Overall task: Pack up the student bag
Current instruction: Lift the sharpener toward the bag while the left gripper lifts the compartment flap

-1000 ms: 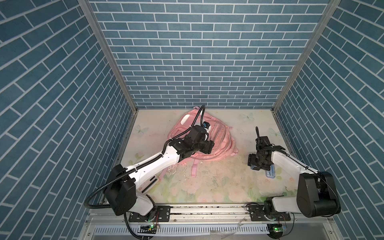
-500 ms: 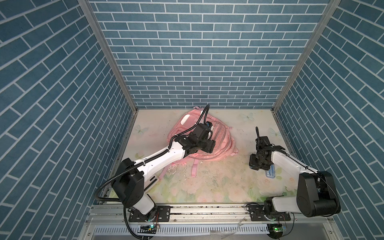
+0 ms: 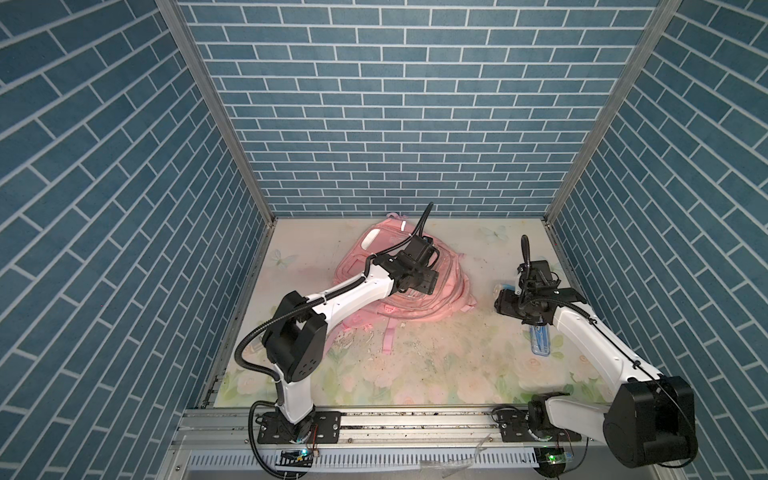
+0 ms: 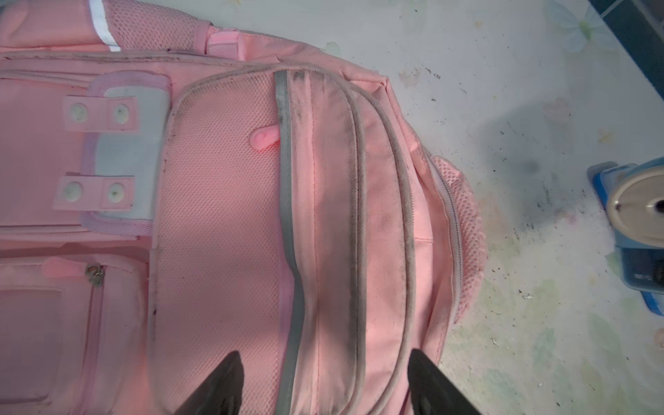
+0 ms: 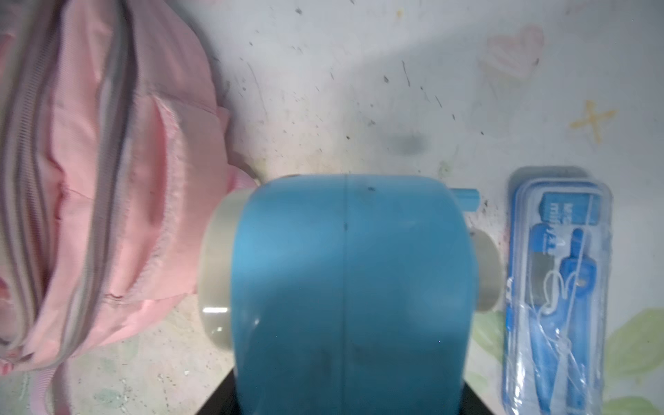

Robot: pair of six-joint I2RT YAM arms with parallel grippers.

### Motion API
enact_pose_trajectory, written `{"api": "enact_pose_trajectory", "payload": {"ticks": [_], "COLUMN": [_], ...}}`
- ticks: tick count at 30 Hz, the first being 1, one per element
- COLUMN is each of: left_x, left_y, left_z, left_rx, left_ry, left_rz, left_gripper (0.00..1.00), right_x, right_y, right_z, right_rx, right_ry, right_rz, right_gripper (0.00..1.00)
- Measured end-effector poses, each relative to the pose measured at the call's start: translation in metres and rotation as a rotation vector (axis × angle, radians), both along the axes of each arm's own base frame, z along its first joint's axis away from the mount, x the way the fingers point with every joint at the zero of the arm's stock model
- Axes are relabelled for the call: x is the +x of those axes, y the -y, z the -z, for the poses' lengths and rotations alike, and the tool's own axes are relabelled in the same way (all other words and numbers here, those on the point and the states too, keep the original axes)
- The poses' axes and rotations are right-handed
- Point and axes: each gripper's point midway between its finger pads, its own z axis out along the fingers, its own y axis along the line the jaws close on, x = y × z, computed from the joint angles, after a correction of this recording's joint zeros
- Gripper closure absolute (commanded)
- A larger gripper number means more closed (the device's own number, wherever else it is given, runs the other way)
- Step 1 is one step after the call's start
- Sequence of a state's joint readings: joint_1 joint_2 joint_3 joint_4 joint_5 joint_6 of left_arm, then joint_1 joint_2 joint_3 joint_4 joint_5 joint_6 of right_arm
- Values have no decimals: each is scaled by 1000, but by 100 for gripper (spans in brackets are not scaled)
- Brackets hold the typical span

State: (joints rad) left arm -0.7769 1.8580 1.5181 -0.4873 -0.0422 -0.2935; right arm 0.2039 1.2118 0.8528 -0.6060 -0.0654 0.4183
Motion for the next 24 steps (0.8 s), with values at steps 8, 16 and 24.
{"api": "enact_pose_trajectory", "payload": {"ticks": [8,16,24], "left_x": [20,24,26], "left_y": [2,-3,-11], "left_z": [43,33,-32], "left_rx": [137,164,66], "left_ry": [-27,8,78], "left_rz": [-56,-109,-118], "left_gripper": [35,100,100], "right_x": [4,13,23], "right_y": [-18,-36,-86], "right_z": [-7,-18,-57], "right_rx": [45,108,244], "right_ry": [28,91,261], "right_rz": [-57,-120,-265], "right_gripper": [47,49,51]}}
